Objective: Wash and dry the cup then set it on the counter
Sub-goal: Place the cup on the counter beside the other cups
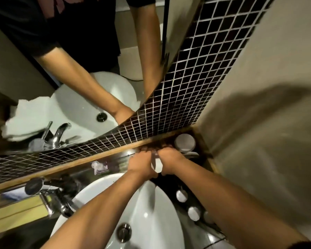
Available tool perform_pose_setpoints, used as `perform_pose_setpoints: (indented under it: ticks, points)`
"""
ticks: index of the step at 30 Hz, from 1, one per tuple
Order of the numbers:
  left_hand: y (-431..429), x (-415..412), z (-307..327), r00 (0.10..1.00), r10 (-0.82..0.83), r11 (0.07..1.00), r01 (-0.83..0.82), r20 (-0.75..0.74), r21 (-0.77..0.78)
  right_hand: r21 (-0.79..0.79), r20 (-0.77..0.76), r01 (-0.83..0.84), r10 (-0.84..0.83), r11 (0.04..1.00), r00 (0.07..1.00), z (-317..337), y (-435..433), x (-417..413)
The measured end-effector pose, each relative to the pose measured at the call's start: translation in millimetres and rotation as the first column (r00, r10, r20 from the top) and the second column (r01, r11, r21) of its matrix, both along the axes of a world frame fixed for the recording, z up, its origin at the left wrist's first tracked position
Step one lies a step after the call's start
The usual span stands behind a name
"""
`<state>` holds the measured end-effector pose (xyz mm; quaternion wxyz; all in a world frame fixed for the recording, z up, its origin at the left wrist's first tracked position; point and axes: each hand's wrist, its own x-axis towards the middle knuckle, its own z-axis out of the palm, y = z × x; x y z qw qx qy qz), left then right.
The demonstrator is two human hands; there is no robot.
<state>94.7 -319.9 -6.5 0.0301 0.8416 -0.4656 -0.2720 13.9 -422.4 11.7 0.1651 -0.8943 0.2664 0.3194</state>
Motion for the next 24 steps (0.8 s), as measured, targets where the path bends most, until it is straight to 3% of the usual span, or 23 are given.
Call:
perform_pose_setpoints:
  ticks: [5,8,15,24]
  points:
    - [-6.5,-0.5,-18.7,1.0,-0.02,0.997,0.02,0.0,0.069,0.04,-0.071,0.059,-0.056,0.997,0.996,-21.1,1.3,-0.4]
    - [-8.1,1.3,-28.5,1.0,0.001,0.998,-0.001,-0.009,0.066,0.072,0.014,0.071,-0.072,0.995,0.997,-35.8,2.2,-0.4]
    - [-8.1,-1.6,-42.4,1.0,0.017,0.999,-0.016,-0.019,0.032,-0.025,0.101,0.13,-0.127,0.991,0.987,-63.0,-2.2,3.8]
    - [-3.2,-5.9,-51.3,1.0,0.015,0.999,-0.015,-0.003,0.032,-0.082,0.047,0.004,0.0,0.997,0.999,-79.9,0.3,-9.6]
